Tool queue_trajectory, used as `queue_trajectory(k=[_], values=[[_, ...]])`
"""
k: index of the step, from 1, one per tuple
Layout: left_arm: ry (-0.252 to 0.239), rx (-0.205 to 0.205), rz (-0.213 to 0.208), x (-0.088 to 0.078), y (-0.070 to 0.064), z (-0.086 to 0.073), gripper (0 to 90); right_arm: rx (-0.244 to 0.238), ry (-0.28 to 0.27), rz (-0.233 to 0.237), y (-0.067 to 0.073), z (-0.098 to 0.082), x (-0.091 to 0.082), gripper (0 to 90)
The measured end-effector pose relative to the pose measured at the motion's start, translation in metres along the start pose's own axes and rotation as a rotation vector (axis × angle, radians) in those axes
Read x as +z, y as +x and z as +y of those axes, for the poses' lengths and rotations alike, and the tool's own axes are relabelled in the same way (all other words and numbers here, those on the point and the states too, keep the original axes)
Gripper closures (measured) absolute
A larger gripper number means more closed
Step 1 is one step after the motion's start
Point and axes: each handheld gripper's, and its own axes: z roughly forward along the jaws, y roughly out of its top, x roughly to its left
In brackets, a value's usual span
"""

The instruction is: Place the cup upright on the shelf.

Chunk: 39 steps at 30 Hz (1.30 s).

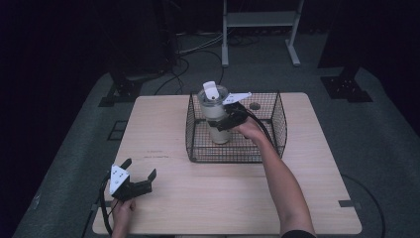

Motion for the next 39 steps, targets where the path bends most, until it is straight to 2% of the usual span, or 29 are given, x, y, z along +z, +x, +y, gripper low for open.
queue_trajectory(k=[8,16,25,39], values=[[0.002,0.004,0.0,0.0,0.0,0.0,0.0,-0.044,0.005,0.013,0.002,-0.001,0.0,9.1],[0.0,0.0,0.0,0.0,0.0,0.0,0.0,-0.05,0.001,0.024,0.0,-0.004,-0.002,9.0],[0.0,0.001,0.002,0.0,-0.001,0.0,0.0,-0.056,0.036,0.03,-0.002,-0.005,-0.008,8.8],[0.003,0.003,0.002,0.0,0.0,0.0,0.0,-0.069,0.049,0.028,0.0,-0.006,-0.014,8.7]])
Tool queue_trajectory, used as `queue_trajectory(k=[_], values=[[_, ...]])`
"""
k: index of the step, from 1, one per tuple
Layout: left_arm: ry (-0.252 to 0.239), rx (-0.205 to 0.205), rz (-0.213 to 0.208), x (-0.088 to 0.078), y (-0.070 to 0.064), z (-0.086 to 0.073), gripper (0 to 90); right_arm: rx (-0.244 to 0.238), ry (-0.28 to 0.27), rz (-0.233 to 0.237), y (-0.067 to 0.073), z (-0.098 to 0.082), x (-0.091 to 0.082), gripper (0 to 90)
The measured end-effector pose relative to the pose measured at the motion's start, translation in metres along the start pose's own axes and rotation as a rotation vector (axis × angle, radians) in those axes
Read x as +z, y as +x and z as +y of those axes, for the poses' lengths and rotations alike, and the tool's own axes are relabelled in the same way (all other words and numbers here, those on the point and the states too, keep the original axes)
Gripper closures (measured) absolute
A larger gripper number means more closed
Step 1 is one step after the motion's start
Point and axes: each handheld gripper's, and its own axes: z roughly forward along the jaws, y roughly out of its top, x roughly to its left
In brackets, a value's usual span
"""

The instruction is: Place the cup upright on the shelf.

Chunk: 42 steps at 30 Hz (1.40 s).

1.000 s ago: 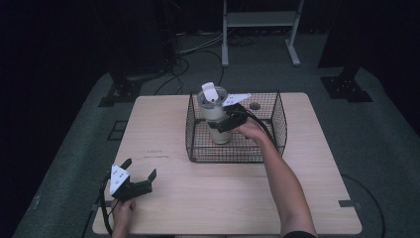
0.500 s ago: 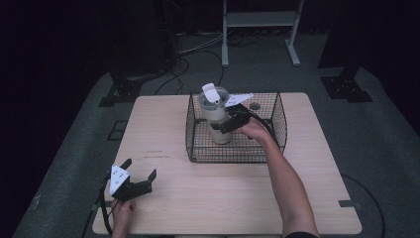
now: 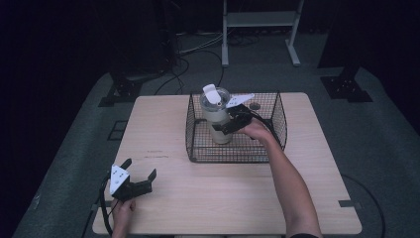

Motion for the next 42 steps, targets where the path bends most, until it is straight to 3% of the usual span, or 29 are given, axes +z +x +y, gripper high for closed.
queue_trajectory(k=[22,42], values=[[-0.004,0.002,0.003,0.001,-0.001,0.0,0.0,0.015,0.02,-0.022,-0.002,-0.01,-0.021,9.7],[0.0,0.006,0.0,0.0,-0.001,0.0,0.0,0.048,0.038,-0.052,0.0,-0.004,-0.057,13.0]])
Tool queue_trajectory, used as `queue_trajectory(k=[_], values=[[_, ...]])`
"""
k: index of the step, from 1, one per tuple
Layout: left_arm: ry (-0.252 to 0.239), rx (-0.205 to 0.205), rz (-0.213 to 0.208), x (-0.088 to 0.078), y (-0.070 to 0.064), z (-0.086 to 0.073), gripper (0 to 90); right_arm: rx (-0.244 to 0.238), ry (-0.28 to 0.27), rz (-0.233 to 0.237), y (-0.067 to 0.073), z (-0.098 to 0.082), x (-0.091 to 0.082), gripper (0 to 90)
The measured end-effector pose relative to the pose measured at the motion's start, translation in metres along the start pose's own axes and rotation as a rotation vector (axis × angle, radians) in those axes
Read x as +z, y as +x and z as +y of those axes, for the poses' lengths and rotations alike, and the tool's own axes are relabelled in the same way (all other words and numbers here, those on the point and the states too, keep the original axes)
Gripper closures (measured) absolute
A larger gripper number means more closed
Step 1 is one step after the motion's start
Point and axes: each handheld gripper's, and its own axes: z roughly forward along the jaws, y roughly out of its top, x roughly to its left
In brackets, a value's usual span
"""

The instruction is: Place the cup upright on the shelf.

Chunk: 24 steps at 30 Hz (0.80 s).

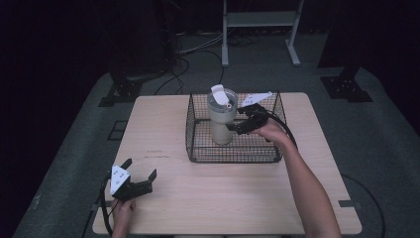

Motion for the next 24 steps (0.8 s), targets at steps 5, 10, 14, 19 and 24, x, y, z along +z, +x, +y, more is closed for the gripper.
queue_trajectory(k=[5,10,14,19,24], values=[[-0.001,0.001,-0.002,0.0,0.0,0.0,0.0,0.016,-0.001,-0.003,0.001,0.001,-0.01,12.9],[-0.001,0.001,-0.001,0.0,0.0,0.0,0.0,0.017,-0.003,-0.011,0.002,0.003,-0.017,12.9],[0.0,0.002,-0.001,0.0,0.0,0.0,0.0,0.027,0.007,-0.019,0.002,0.003,-0.025,12.9],[0.001,0.003,-0.001,0.0,0.0,0.0,0.0,0.024,0.005,-0.026,0.002,0.002,-0.032,12.9],[0.0,0.003,-0.001,0.0,0.0,0.0,0.0,0.025,-0.003,-0.028,0.005,0.004,-0.04,12.9]])
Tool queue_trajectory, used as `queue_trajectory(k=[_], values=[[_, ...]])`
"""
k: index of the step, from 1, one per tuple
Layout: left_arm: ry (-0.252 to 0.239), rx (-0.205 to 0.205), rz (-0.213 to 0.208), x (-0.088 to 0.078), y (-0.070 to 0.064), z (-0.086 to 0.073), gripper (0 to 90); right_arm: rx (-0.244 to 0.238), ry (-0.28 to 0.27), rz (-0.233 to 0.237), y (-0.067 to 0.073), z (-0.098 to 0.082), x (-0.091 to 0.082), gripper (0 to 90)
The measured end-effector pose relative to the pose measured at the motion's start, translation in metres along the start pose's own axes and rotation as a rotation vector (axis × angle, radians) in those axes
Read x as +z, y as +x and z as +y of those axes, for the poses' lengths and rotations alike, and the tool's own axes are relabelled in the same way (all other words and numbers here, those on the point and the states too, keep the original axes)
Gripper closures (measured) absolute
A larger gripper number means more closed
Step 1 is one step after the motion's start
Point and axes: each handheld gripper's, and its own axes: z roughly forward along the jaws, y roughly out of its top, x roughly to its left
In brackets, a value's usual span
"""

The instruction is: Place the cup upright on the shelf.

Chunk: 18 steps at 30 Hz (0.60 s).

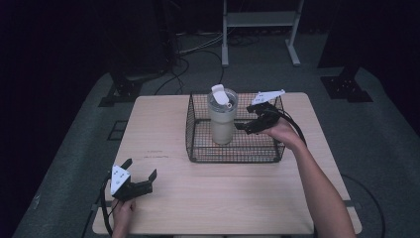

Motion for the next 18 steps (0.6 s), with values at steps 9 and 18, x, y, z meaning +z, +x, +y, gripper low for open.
queue_trajectory(k=[9,18], values=[[0.001,0.002,0.0,0.0,0.0,0.0,0.0,-0.015,-0.006,0.003,0.005,0.0,-0.01,12.9],[0.0,0.003,0.0,0.0,0.0,0.0,0.0,-0.025,-0.016,0.008,0.009,-0.002,-0.019,13.0]])
